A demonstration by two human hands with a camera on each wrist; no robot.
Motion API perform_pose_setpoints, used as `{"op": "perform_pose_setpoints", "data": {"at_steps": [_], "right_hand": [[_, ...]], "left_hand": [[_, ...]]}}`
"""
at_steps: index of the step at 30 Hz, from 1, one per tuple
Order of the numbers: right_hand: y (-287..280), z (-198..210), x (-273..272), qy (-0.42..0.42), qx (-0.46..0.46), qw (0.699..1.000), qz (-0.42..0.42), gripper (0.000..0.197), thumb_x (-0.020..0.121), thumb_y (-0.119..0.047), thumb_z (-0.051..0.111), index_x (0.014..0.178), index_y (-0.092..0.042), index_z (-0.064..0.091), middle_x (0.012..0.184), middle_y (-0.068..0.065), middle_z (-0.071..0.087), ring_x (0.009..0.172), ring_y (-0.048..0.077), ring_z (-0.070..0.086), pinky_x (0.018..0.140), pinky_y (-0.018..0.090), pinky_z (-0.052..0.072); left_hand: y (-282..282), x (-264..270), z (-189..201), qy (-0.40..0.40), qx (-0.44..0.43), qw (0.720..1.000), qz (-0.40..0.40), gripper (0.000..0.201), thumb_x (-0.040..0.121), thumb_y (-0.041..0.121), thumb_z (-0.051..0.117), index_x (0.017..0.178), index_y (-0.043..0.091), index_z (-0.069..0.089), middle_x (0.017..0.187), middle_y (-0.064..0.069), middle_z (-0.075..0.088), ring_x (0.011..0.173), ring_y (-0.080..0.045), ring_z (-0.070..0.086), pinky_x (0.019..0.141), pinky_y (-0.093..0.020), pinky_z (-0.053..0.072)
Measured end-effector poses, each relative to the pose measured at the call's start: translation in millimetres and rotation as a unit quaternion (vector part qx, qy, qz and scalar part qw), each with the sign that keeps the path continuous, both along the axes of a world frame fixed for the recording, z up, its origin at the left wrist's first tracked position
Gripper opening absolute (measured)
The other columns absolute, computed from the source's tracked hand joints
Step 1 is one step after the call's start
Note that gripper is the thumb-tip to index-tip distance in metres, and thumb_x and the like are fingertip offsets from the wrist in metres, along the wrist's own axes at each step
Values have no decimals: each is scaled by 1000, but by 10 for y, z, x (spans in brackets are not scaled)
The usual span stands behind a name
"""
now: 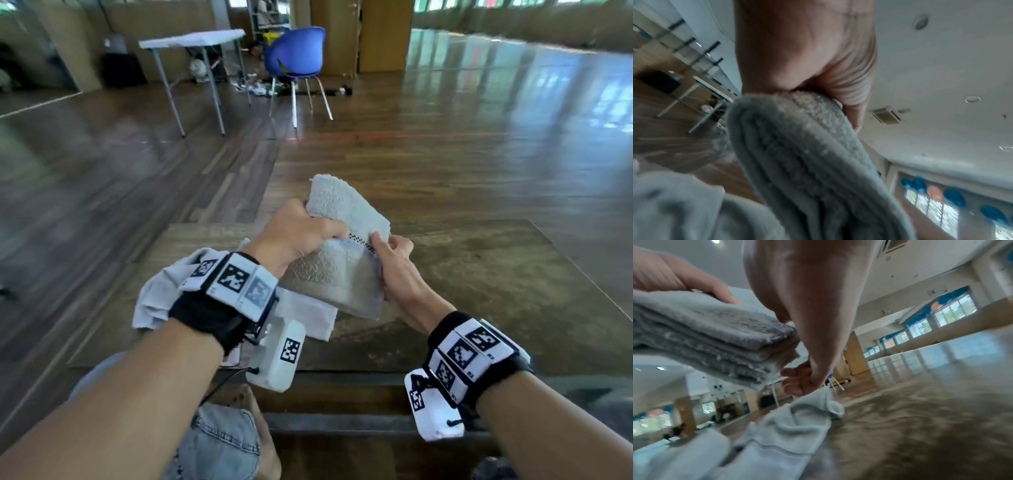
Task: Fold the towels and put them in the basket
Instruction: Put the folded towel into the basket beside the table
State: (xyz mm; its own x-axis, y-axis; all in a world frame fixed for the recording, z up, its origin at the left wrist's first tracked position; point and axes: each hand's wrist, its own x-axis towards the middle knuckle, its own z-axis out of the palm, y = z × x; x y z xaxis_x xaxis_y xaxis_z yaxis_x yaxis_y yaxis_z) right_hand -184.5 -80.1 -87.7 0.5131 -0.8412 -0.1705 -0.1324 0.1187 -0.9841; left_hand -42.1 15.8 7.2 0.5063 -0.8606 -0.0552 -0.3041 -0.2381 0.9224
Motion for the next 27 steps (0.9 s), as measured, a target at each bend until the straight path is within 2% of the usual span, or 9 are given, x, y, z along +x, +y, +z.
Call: {"op": "perform_pose_setpoints", "data": {"at_steps": [3,6,9,12,14,16,20,24,27], "right_hand": [[171,148,431,-49,6,998,28,76,82,-66,55,140,-26,26,126,-1,52,104,8,66,80,32,59],[462,364,938,-91,1,994,63,58,86,-46,58,132,-27,29,124,3,53,106,16,64,93,43,57],[902,655,1456,-118,-21,986,118,44,76,-24,54,113,-28,31,102,3,53,84,15,60,67,34,53],[1378,909,1966,-125,-65,973,181,43,68,-13,46,104,-25,26,91,1,41,74,11,46,44,18,39],[1701,1030,2302,-118,-94,965,215,44,68,-10,44,103,-25,23,91,1,39,75,13,44,46,21,37],[2033,1089,2640,-109,-112,956,249,42,74,-8,43,106,-25,22,91,2,39,77,16,45,57,29,38],[2728,1035,3204,-83,-133,937,314,40,83,-1,43,106,-24,20,88,0,35,74,13,39,56,27,34],[3371,770,3644,-61,-113,924,360,38,86,2,44,106,-22,21,82,0,35,64,11,36,32,11,26],[3724,389,3884,-21,-68,910,408,38,84,0,42,98,-28,21,88,0,36,68,11,40,38,16,33]], "left_hand": [[363,309,166,-13,-34,999,22,27,73,15,83,98,8,75,93,-7,78,86,-23,75,87,-47,59],[815,645,290,-26,-67,994,77,28,75,22,84,100,16,74,94,0,78,89,-19,74,90,-45,58],[1382,993,413,-22,-101,983,153,38,73,31,82,107,18,72,99,2,78,94,-18,73,93,-43,56],[2004,1349,515,-20,-105,970,220,24,77,29,74,98,16,70,90,2,74,86,-22,68,79,-37,50],[2440,1553,551,-26,-73,967,244,17,69,27,67,81,17,60,79,-1,59,77,-20,54,73,-36,38],[2850,1730,532,-15,-47,963,263,22,61,24,63,81,19,55,81,-3,50,79,-19,46,74,-38,32],[3592,2082,289,14,-51,931,361,18,53,22,61,71,16,60,66,-2,52,71,-21,47,65,-36,35],[4234,2392,-136,75,-88,897,426,37,54,21,63,89,8,65,81,-9,56,79,-24,50,72,-40,34],[4604,2572,-534,112,-83,882,450,43,61,11,58,102,1,67,94,-8,67,86,-26,61,73,-37,44]]}}
